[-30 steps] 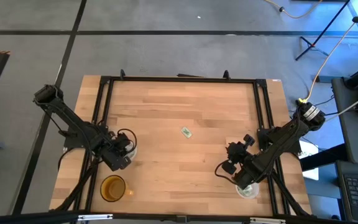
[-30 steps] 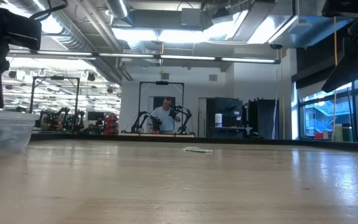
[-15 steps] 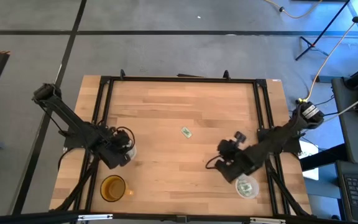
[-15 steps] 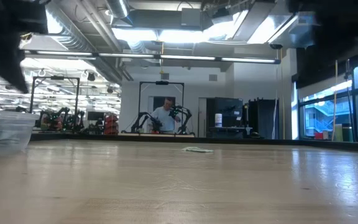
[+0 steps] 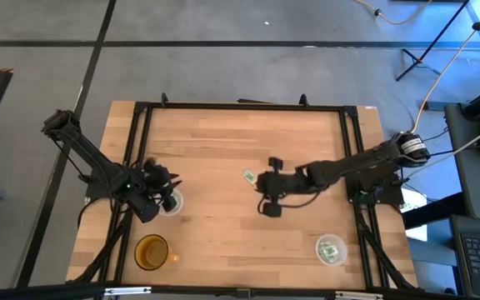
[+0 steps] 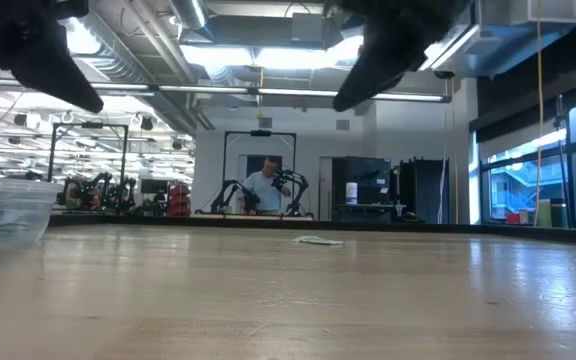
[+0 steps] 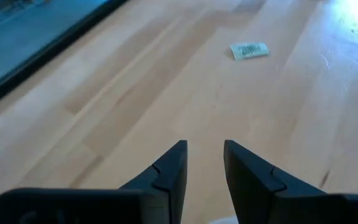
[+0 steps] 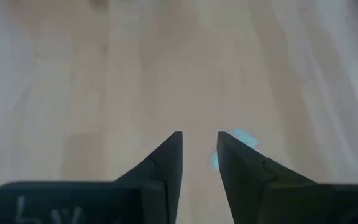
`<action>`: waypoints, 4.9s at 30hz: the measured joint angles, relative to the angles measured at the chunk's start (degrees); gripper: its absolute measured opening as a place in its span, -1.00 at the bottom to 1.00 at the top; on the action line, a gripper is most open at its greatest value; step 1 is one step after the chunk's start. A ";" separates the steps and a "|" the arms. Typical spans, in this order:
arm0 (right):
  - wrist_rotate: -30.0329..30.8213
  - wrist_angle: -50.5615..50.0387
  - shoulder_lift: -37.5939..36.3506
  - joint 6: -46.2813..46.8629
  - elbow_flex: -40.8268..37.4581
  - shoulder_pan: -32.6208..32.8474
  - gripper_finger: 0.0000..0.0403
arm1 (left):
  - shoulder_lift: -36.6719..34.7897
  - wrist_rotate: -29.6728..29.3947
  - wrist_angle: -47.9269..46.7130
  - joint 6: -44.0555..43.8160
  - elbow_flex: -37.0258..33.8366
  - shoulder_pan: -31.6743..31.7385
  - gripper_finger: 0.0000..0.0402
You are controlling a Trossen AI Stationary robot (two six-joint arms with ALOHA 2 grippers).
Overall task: Pick and place items into bin
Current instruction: Put the green stevia packet into the right transparent bin, then return to Home Position
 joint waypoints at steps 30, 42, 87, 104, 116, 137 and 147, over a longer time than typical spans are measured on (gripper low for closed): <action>-7.80 13.24 22.55 0.60 -0.10 -15.43 -0.49 | 0.00 -4.86 0.17 2.10 0.00 0.02 -0.52; -7.61 14.13 24.11 0.59 0.18 -15.42 -0.68 | 0.00 -4.82 0.15 2.12 0.00 0.02 -0.53; -19.59 -44.04 22.27 53.18 27.98 25.22 -0.96 | 0.00 -6.39 0.22 4.02 0.00 0.00 -0.56; -10.68 -63.35 19.89 109.22 27.90 45.70 -0.98 | 0.00 -9.30 0.52 4.04 0.00 0.00 -0.56; -10.24 -58.72 19.91 113.42 17.25 47.37 -0.98 | 0.02 -9.73 0.51 4.04 0.00 0.02 -0.56; -10.32 -52.58 19.93 108.75 12.26 47.02 -0.56 | 0.02 -3.93 0.57 4.02 0.00 0.00 -0.56; -11.49 -61.63 19.65 100.21 20.97 46.19 -0.33 | 0.02 8.52 0.66 3.29 0.00 0.01 -0.56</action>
